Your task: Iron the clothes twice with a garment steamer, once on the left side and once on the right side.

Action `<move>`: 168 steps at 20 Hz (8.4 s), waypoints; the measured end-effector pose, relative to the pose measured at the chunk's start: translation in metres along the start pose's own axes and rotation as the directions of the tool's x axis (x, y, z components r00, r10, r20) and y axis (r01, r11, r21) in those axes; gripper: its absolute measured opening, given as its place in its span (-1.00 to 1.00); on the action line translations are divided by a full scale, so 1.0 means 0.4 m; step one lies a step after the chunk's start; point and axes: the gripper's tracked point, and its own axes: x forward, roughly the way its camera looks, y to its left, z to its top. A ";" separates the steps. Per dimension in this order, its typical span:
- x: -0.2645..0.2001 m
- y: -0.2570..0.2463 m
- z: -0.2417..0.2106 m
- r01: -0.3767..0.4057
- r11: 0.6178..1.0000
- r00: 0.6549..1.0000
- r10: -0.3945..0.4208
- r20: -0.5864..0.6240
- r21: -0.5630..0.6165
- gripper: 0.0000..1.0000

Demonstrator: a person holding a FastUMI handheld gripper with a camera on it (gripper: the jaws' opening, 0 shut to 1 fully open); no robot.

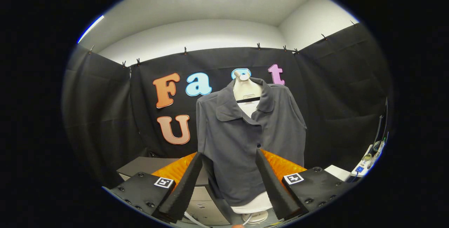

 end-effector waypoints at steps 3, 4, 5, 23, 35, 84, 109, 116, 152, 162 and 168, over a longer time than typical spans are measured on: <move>0.002 0.004 0.004 0.000 1.000 1.000 0.000 0.001 -0.014 0.96; 0.002 0.014 0.003 -0.004 1.000 1.000 0.004 -0.002 -0.022 0.96; 0.005 0.024 0.001 -0.012 0.999 1.000 0.012 -0.004 -0.035 0.96; 0.192 0.414 -0.129 -0.240 0.970 0.958 0.230 -0.173 -0.043 0.96; 0.391 0.591 -0.319 -0.283 0.959 0.900 0.254 -0.355 -0.032 0.97; 0.744 0.635 -0.716 -0.166 0.986 0.724 0.102 -0.682 -0.028 -0.16; 0.334 0.318 -0.139 -0.119 0.992 0.944 0.122 -0.306 0.030 -0.17; 0.318 0.097 -0.046 -0.043 0.999 0.972 0.046 -0.229 0.018 -0.17; 0.437 -0.056 -0.478 -0.062 0.998 0.874 0.070 -0.481 0.033 -0.17; 0.397 -0.083 -0.623 -0.025 0.999 0.814 0.046 -0.578 0.044 -0.18; 0.383 -0.112 -0.719 -0.006 0.999 0.774 0.025 -0.632 0.032 -0.17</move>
